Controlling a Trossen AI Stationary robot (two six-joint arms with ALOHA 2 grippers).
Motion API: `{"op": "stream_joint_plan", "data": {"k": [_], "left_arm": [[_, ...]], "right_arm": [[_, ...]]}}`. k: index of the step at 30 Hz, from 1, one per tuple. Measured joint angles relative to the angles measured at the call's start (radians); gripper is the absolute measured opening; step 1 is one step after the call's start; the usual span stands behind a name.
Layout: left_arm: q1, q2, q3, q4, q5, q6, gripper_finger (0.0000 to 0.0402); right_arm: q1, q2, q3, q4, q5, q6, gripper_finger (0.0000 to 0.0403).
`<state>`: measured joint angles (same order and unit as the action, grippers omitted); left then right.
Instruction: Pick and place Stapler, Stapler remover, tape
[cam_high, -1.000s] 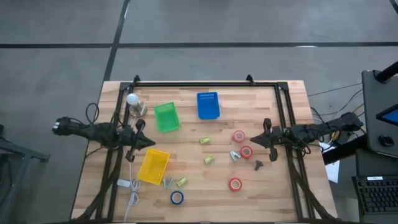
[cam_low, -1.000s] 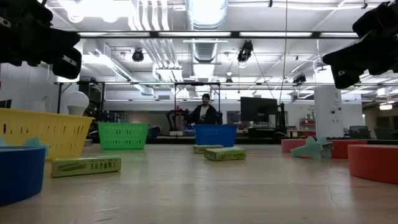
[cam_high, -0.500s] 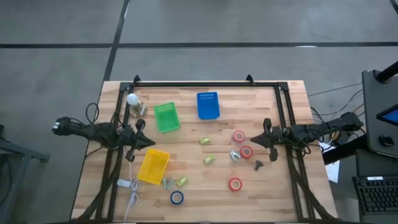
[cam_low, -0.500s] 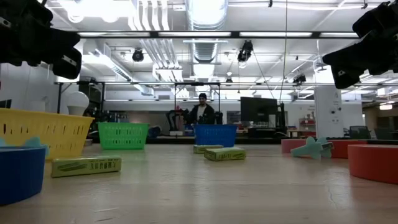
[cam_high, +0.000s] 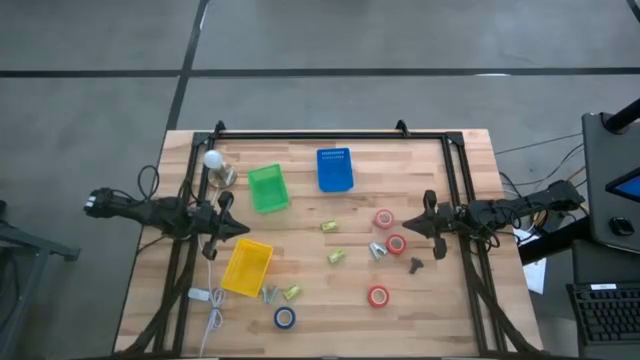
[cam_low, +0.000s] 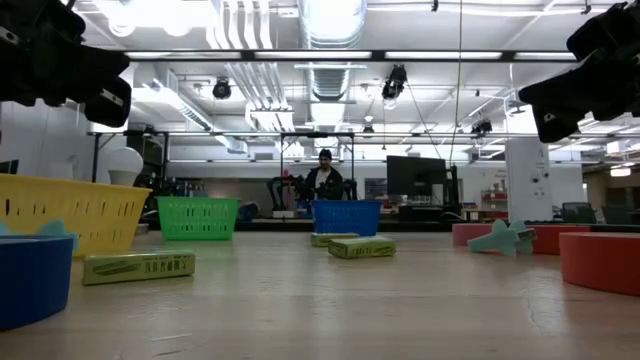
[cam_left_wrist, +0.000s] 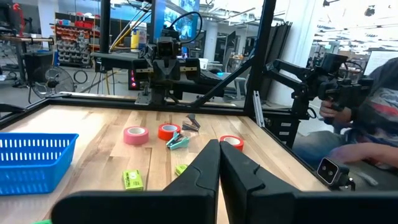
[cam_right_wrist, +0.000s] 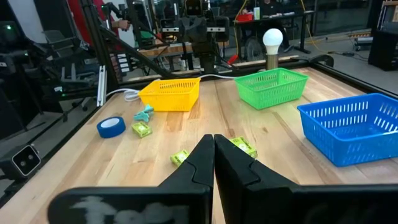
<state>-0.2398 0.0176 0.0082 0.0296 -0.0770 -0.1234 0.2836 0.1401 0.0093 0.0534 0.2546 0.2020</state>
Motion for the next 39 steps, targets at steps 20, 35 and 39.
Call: {"op": "stream_joint_plan", "data": {"k": [20,35,39], "left_arm": [[0.000,0.000,0.000,0.000,0.002,0.000,0.0014],[0.000,0.000,0.000,0.000,0.004,0.000,0.0014],[0.000,0.000,0.000,0.000,0.004,0.000,0.0014]], "right_arm": [[0.000,0.208,0.001,0.168,-0.036,0.445,0.0015],[-0.085,0.560,0.059,0.055,0.295,0.758,0.0159],[-0.140,0.662,0.138,-0.047,0.263,0.782,0.0189]]}}
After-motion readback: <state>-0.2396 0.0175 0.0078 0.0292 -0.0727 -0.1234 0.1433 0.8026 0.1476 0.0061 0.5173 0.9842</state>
